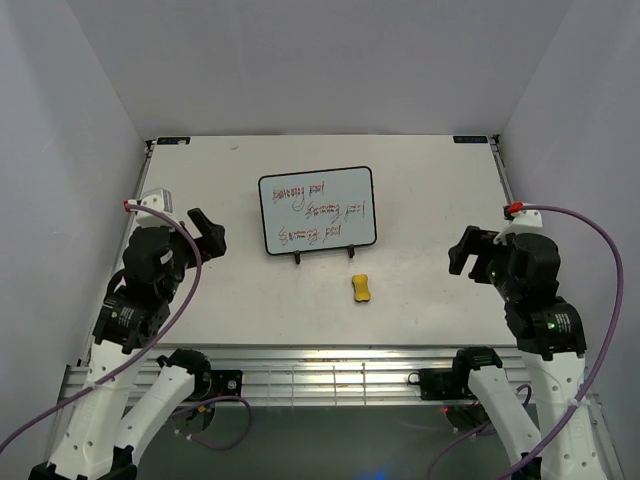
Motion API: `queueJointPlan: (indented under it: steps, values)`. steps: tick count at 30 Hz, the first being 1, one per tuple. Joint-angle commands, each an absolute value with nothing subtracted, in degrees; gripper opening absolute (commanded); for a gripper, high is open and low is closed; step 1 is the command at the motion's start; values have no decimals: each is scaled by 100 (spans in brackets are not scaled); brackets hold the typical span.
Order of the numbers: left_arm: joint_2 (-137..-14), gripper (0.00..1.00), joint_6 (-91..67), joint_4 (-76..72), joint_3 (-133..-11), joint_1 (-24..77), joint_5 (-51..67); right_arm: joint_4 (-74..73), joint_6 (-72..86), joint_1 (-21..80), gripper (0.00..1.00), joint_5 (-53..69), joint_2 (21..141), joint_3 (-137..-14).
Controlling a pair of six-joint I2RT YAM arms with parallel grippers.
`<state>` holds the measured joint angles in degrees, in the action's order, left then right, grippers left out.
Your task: Erase the whiteboard
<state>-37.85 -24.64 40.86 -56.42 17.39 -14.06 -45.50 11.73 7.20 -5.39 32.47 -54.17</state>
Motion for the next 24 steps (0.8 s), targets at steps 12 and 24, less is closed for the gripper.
queueJointPlan:
  steps: [12, 24]
  values:
    - [-3727, 98, -2417, 3841, -5467, 1767, -992, -3648, 1204, 738, 90, 474, 3410, -5185]
    - [-4350, 98, -2031, 2972, -5406, 1767, -765, -2691, 1468, 738, 90, 1129, 2848, -4756]
